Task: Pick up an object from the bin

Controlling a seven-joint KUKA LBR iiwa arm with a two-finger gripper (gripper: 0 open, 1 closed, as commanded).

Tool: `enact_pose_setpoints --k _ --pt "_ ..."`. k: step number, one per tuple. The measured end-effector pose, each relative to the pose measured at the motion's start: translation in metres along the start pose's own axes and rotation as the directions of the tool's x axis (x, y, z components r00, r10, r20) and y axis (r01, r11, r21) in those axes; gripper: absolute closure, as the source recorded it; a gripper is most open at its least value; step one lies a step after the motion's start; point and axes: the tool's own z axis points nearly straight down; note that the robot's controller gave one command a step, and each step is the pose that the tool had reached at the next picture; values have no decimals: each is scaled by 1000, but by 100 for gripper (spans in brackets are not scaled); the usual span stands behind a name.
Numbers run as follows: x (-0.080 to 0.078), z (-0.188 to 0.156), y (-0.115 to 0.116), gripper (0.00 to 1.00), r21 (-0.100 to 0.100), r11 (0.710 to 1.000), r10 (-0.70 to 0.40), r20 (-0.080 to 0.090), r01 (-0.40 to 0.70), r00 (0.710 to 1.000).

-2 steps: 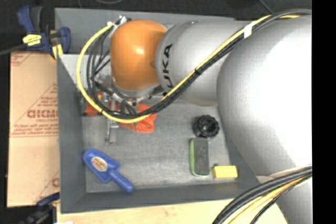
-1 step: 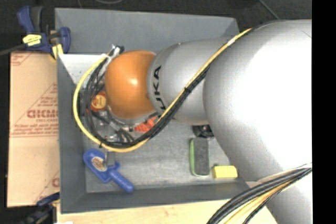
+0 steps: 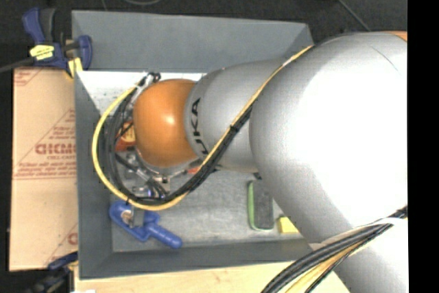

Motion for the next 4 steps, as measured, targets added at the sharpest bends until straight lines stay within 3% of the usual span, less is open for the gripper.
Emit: enact_pose_setpoints --k 1,2,3,4 --pt "45 8 -8 100 -1 988 -155 2 155 988" --pt "44 8 -8 100 -1 988 -154 2 154 988" --pt "53 -50 -14 100 3 986 -166 -4 166 986" --pt "49 -99 -17 0 0 989 -150 2 150 989"
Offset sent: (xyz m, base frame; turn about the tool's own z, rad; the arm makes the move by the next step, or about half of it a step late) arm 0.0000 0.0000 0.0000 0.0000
